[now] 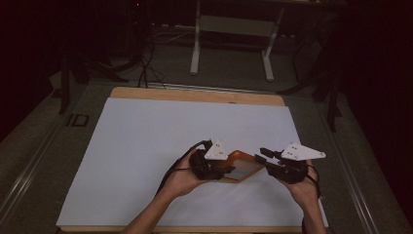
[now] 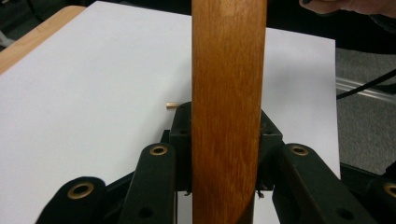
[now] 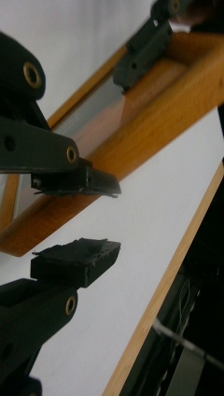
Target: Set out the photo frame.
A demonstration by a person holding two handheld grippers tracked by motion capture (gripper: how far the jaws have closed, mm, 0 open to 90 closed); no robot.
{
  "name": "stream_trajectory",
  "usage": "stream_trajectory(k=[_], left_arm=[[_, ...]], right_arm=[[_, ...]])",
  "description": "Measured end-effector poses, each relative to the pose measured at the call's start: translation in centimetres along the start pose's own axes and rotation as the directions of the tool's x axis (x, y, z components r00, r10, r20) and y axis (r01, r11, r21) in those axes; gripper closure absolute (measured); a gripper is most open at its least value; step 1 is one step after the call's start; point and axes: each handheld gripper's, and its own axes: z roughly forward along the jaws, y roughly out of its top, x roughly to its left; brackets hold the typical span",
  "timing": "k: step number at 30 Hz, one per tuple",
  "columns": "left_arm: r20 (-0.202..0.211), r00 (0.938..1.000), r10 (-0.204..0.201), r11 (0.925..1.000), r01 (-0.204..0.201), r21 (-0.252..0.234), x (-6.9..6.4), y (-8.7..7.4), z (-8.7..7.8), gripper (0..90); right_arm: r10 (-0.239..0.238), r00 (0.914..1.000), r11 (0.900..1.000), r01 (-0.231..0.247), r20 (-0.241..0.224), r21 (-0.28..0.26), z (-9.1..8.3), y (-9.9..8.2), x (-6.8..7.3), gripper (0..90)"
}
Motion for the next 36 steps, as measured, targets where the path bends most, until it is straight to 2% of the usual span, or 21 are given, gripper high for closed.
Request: stream_trajectory(k=[4,10,12,21,26,29,32,33,34,36], left_arm=[[-0.015,0.9998,0.015,0.9998,-0.015,0.014,0.2,0.5,-0.6,69.6],[-0.008,0.9987,0.050,0.9981,-0.050,0.037,0.1,0.7,-0.9,69.5],[0.001,0.9984,0.057,0.9977,-0.057,0.038,0.2,0.7,-0.8,69.4],[0.013,0.9982,0.059,0.9977,-0.060,0.033,0.6,0.6,-0.9,69.3],[0.020,0.9944,0.103,0.9938,-0.104,0.038,0.6,0.6,-0.9,69.2],[0.030,0.9910,0.130,0.9908,-0.131,0.034,0.6,0.6,-0.9,69.2],[0.027,0.9908,0.133,0.9906,-0.133,0.032,0.7,0.6,-0.8,69.1],[0.002,0.9907,0.136,0.9899,-0.136,0.041,0.7,0.6,-0.8,69.1],[0.000,0.9915,0.130,0.9906,-0.130,0.040,0.8,0.5,-0.8,68.4],[-0.003,0.9931,0.117,0.9922,-0.117,0.045,1.0,0.4,-0.8,66.2]], right_arm=[[-0.013,0.9992,0.9999,0.012,-0.037,-0.006,-0.1,0.2,0.2,61.9],[-0.021,0.9957,0.9997,0.019,-0.090,-0.016,0.1,0.3,0.4,59.8],[-0.048,0.9914,0.9988,0.047,-0.122,-0.016,0.3,0.4,0.7,58.3],[-0.077,0.9779,0.9970,0.078,-0.195,-0.003,1.1,0.4,0.8,54.0],[-0.093,0.9709,0.9954,0.096,-0.221,0.002,1.9,0.6,0.9,51.6],[-0.095,0.9625,0.9952,0.097,-0.254,-0.002,2.5,0.8,0.9,49.8],[-0.101,0.9582,0.9946,0.104,-0.268,-0.004,2.8,0.9,1.0,49.7],[-0.101,0.9582,0.9946,0.104,-0.268,-0.004,2.8,0.9,1.0,50.2],[-0.114,0.9592,0.9932,0.116,-0.259,-0.007,2.8,0.9,1.1,54.4],[-0.117,0.9553,0.9930,0.117,-0.272,-0.014,2.7,0.9,1.0,58.4]])
